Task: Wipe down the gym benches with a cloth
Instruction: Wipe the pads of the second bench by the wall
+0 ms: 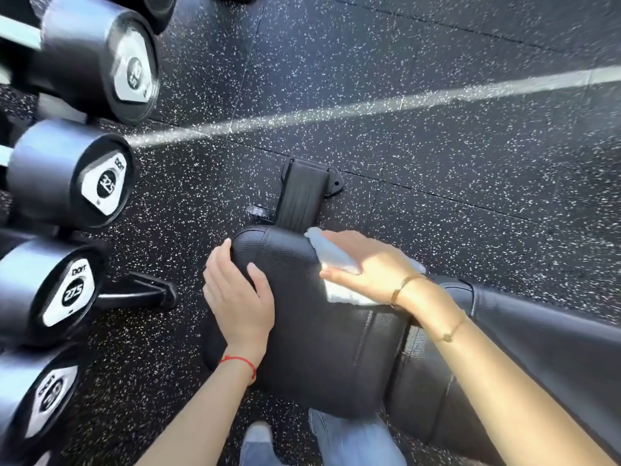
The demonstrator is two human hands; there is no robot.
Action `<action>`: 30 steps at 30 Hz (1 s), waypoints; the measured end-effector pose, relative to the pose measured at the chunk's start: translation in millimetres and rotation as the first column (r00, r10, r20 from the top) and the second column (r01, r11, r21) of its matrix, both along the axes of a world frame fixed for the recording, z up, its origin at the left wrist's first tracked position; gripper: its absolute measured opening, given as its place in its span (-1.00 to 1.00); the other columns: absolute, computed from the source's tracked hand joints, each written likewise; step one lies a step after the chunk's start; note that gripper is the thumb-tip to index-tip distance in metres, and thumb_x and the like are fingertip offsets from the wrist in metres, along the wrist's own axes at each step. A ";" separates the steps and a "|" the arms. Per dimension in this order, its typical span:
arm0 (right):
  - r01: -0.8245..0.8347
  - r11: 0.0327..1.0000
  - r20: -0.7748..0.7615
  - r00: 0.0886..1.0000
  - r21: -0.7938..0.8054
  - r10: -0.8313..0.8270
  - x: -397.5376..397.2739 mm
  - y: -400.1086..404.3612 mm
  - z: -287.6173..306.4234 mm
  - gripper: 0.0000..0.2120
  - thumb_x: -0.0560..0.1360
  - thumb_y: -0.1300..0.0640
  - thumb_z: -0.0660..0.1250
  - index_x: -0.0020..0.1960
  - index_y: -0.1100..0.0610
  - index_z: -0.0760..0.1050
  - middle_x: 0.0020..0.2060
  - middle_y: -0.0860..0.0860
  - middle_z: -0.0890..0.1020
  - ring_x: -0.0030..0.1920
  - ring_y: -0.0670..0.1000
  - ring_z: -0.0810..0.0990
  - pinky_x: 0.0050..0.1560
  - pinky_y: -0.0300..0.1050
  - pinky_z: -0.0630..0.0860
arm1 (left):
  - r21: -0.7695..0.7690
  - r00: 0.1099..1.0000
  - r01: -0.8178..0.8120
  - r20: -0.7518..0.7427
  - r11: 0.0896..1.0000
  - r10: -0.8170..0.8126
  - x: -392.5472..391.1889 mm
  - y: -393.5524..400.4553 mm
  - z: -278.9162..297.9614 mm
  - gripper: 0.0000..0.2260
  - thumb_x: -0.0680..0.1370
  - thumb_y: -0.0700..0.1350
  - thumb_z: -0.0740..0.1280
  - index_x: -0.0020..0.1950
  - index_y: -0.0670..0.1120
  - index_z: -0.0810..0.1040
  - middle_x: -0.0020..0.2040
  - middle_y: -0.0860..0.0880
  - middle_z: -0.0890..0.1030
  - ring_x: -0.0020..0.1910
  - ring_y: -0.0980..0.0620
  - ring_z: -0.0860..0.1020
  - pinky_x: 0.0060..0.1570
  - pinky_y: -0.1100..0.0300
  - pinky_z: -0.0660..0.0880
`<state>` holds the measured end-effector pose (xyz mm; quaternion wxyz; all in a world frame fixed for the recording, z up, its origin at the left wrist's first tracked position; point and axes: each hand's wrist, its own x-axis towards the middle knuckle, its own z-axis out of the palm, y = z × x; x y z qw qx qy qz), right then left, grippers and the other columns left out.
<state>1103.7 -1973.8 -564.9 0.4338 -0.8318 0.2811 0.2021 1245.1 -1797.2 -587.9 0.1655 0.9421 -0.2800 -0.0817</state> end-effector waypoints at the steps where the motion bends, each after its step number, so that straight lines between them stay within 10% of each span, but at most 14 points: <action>1: -0.005 1.000 -0.007 1.000 0.006 0.005 -1.2 -2.3 1.4 -0.52 0.54 -0.31 0.15 0.39 -0.16 0.26 0.21 -0.05 0.51 0.07 0.14 0.59 -0.01 0.10 0.54 | 0.006 1.000 -0.002 0.001 1.000 0.002 -0.8 -0.3 0.2 -0.56 0.60 -0.10 0.13 0.46 -0.22 0.32 0.38 -0.19 0.43 0.29 -0.21 0.43 0.23 -0.04 0.36; 6: -0.029 0.998 -0.003 1.000 0.052 0.029 56.6 2.3 -5.7 -0.44 0.51 -0.43 0.09 0.46 -0.34 0.12 0.38 -0.14 0.43 0.22 0.10 0.53 0.16 0.12 0.49 | 0.014 1.000 -0.007 -0.001 1.000 0.007 -0.9 0.3 -1.8 -0.57 0.60 -0.10 0.13 0.46 -0.21 0.32 0.39 -0.18 0.42 0.29 -0.21 0.43 0.22 -0.06 0.36; 11: -0.053 0.999 0.069 0.996 -0.001 0.053 66.7 13.7 -8.3 -0.60 0.52 -0.31 0.16 0.26 -0.16 0.25 0.15 -0.06 0.48 -0.04 0.14 0.56 -0.14 0.05 0.45 | -0.006 1.000 0.002 -0.025 1.000 -0.002 2.6 3.7 -2.7 -0.56 0.61 -0.07 0.13 0.47 -0.19 0.31 0.39 -0.15 0.42 0.34 -0.18 0.41 0.24 -0.04 0.34; 16: 0.097 0.991 -0.009 0.995 -0.095 -0.098 -25.6 10.9 -11.5 -0.28 0.40 -0.54 0.07 0.47 -0.24 0.19 0.27 -0.15 0.47 0.14 0.03 0.56 -0.01 -0.04 0.47 | -0.028 0.999 -0.010 -0.036 1.000 0.009 3.7 3.0 -0.5 -0.56 0.60 -0.05 0.13 0.46 -0.18 0.33 0.39 -0.15 0.43 0.34 -0.17 0.41 0.28 -0.01 0.32; 20: 0.121 0.992 -0.058 0.991 -0.033 -0.123 -29.5 -1.1 3.3 -0.49 0.53 -0.39 0.14 0.44 -0.30 0.22 -0.02 -0.23 0.51 -0.12 -0.13 0.55 -0.16 -0.13 0.44 | -0.039 0.999 -0.021 -0.031 0.999 0.020 1.2 2.4 -0.4 -0.56 0.60 -0.05 0.14 0.46 -0.16 0.33 0.39 -0.15 0.42 0.33 -0.17 0.41 0.27 -0.02 0.32; 27: 0.018 0.976 0.060 0.998 -0.216 -0.005 13.0 20.1 -7.3 -0.43 0.50 -0.45 -0.09 0.45 -0.29 0.14 0.23 -0.08 0.51 0.07 0.12 0.58 -0.21 -0.02 0.45 | -0.100 1.000 -0.009 -0.030 0.995 0.006 3.3 5.2 -1.2 -0.59 0.60 -0.05 0.16 0.43 -0.15 0.36 0.35 -0.10 0.46 0.30 -0.14 0.43 0.24 -0.03 0.36; 30: 0.011 0.935 -0.005 1.000 -0.355 -0.014 -9.0 40.3 -7.2 -0.34 0.49 -0.48 -0.09 0.54 -0.33 -0.04 0.39 -0.05 0.46 0.27 0.15 0.51 0.13 0.02 0.43 | -0.134 0.999 0.003 -0.032 0.991 -0.007 4.7 7.6 -3.0 -0.59 0.60 -0.04 0.17 0.42 -0.14 0.37 0.34 -0.09 0.46 0.29 -0.12 0.43 0.23 -0.01 0.36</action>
